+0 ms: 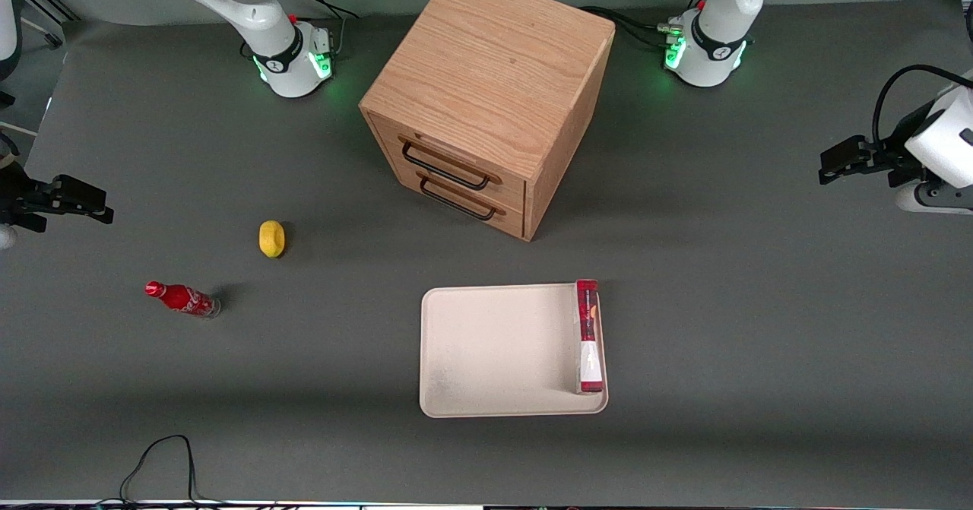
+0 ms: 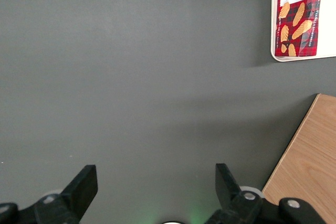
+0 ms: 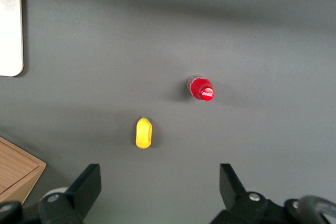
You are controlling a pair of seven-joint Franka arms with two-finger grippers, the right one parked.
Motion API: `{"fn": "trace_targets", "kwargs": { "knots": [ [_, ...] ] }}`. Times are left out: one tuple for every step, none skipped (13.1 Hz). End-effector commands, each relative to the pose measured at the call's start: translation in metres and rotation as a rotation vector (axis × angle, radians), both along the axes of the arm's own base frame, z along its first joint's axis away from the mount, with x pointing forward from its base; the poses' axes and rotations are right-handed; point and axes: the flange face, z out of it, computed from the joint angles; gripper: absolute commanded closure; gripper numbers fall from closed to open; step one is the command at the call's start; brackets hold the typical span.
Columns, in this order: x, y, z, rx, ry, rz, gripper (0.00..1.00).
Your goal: Place red cookie box on tray
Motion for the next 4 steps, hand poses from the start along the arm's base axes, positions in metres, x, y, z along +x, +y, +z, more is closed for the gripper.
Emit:
{"fn": "trace_targets", "kwargs": {
  "knots": [
    [-0.0051,-0.0036,0.0077,-0.003,0.007,0.003,0.0],
    [-0.0051,-0.0046,0.0084,-0.004,0.005,0.002,0.0],
    [-0.005,-0.0046,0.0104,-0.004,0.002,0.002,0.0],
    [-0.0052,-0.0046,0.011,-0.004,0.002,0.0,0.0]
  ]
}}
